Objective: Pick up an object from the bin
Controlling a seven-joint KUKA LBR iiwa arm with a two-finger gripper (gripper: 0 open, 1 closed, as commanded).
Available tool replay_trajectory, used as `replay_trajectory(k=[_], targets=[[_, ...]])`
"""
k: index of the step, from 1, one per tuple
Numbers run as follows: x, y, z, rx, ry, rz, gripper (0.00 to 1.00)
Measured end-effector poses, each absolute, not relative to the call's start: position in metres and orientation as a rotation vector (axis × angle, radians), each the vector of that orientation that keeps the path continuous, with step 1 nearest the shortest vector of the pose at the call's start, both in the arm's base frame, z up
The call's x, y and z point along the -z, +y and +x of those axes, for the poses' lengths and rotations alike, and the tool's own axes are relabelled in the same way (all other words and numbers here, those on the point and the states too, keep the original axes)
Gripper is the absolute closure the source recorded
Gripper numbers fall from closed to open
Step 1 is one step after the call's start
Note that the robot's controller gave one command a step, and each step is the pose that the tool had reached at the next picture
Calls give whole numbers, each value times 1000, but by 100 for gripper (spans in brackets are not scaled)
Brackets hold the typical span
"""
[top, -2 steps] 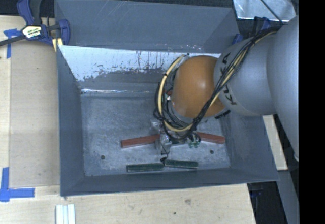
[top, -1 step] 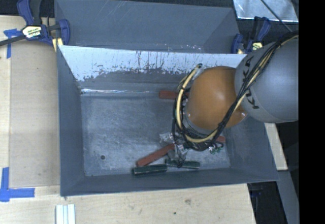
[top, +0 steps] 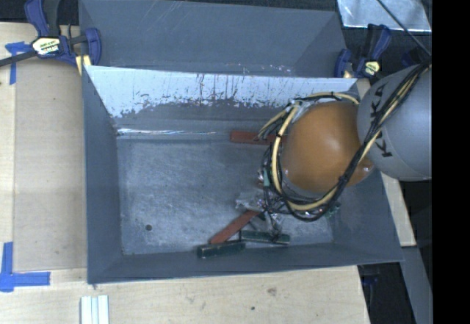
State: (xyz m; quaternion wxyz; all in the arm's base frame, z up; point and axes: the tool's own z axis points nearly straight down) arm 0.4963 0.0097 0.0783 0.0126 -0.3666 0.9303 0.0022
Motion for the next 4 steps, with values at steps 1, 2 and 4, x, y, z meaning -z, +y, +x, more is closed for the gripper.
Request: replay_trajectory(k=[1, 2, 4], targets=[[-78, 16, 495, 13, 2891, -1180, 100], [-77, 31, 506, 24, 2866, -1297, 100], [-221, -4, 580, 10, 2671, -1636, 100]])
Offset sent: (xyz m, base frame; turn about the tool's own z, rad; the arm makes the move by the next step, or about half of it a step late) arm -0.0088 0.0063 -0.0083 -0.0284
